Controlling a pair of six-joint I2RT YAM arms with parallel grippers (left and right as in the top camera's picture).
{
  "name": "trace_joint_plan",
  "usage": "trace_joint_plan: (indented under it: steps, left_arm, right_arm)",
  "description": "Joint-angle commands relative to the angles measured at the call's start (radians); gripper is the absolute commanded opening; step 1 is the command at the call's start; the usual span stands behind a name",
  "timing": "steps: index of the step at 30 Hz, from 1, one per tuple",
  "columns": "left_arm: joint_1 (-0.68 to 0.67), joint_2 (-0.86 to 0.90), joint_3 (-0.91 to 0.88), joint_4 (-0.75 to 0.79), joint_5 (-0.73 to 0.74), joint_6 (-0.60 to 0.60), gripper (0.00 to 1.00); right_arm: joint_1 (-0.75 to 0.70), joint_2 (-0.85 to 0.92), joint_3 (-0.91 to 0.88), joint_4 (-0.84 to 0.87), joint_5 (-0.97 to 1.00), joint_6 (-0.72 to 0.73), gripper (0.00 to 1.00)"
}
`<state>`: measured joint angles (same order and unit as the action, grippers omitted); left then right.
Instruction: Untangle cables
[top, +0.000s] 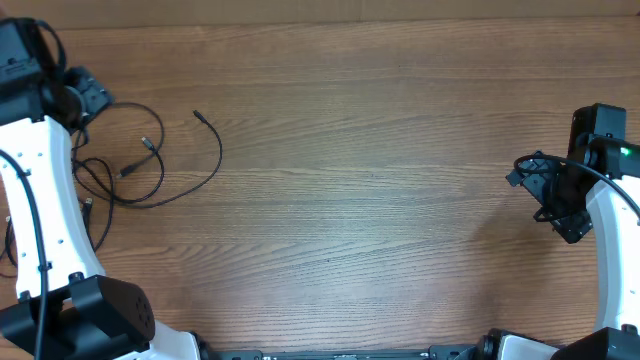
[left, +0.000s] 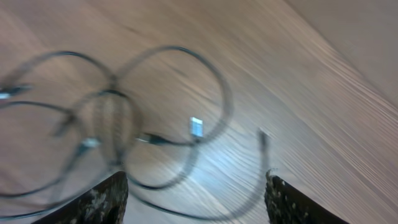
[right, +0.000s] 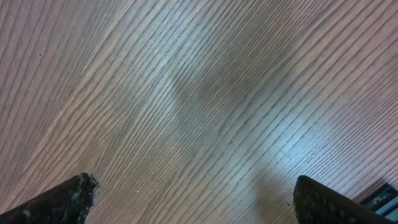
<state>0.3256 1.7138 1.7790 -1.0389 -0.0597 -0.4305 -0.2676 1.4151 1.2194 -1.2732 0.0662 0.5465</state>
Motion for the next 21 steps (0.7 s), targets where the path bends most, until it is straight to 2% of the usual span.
trace_joint_plan:
  steps: [1, 4, 10, 16, 21]
  left_arm:
    - [-0.063, 0.041, 0.010, 0.005, 0.131, 0.051, 0.70]
    - [-0.123, 0.097, 0.010, 0.004, 0.131, 0.093, 0.70]
    - [-0.224, 0.229, 0.010, 0.004, 0.119, 0.095, 0.67]
    - [-0.329, 0.372, 0.010, 0.031, -0.131, 0.095, 0.67]
    - [-0.378, 0.465, 0.010, 0.034, -0.159, 0.095, 0.67]
  right_arm:
    - [-0.003, -0.001, 0.011, 0.008, -0.001, 0.002, 1.00]
    - [-0.003, -0.001, 0.011, 0.007, -0.001, 0.002, 1.00]
    - [-0.003, -0.001, 0.011, 0.003, -0.001, 0.002, 1.00]
    - [-0.003, -0.001, 0.011, -0.009, -0.001, 0.002, 1.00]
    - [-0.003, -0.001, 0.011, -0.012, -0.001, 0.002, 1.00]
